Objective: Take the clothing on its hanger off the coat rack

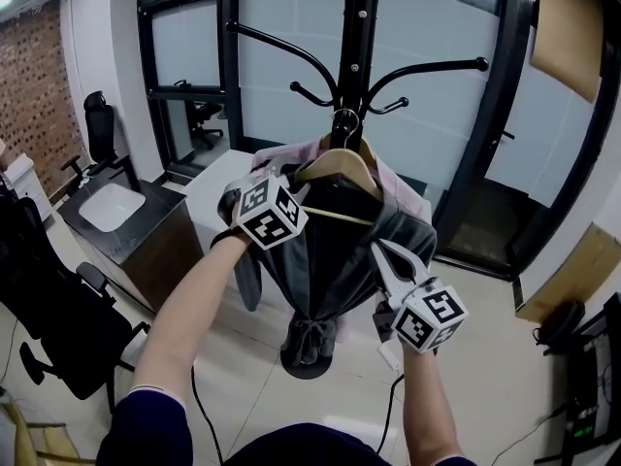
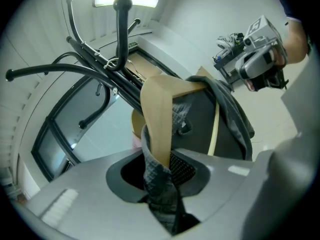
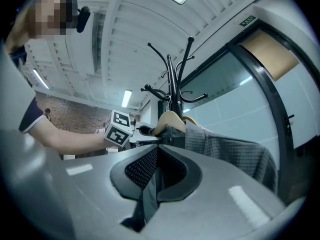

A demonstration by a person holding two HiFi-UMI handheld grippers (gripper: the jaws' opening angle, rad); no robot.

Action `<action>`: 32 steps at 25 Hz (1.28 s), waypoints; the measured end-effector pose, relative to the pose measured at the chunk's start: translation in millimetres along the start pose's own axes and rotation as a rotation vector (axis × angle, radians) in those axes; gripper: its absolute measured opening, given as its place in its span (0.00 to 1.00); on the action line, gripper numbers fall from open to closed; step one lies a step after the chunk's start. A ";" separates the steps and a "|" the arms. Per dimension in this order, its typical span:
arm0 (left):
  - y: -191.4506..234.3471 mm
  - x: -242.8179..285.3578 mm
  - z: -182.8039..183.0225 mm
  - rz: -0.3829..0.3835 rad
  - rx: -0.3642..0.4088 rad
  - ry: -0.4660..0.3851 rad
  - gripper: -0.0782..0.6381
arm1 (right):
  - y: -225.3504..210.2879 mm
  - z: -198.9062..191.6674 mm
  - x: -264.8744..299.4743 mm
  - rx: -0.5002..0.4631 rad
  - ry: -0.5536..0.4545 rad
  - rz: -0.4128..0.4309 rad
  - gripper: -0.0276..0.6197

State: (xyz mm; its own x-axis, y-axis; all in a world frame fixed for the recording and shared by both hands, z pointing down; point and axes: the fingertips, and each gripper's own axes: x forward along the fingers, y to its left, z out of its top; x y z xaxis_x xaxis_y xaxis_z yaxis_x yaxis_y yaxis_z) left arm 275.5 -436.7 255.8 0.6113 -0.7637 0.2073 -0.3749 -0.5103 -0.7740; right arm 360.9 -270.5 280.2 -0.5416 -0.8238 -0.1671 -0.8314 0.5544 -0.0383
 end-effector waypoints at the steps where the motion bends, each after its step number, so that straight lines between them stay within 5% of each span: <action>1: 1.8 -1.9 4.4 0.007 0.008 -0.005 0.24 | 0.3 -0.6 -0.7 0.001 0.001 0.001 0.05; 13: -29.6 -13.6 36.0 -0.027 0.031 -0.040 0.24 | 3.0 2.3 -19.1 0.009 -0.003 -0.011 0.05; 20: -51.8 -30.4 9.1 -0.034 -0.010 0.002 0.24 | 16.3 -2.6 -16.6 0.019 0.012 0.023 0.05; 32: -33.0 -114.5 -65.8 0.084 -0.084 0.146 0.23 | 89.5 -18.0 22.7 0.058 0.036 0.196 0.05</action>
State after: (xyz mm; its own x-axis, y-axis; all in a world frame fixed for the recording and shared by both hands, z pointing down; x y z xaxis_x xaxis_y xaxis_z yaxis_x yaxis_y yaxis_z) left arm 172.0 -358.4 297.0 0.4697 -0.8514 0.2332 -0.4812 -0.4685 -0.7409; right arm 272.0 -241.7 290.7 -0.6973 -0.7027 -0.1416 -0.7018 0.7094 -0.0649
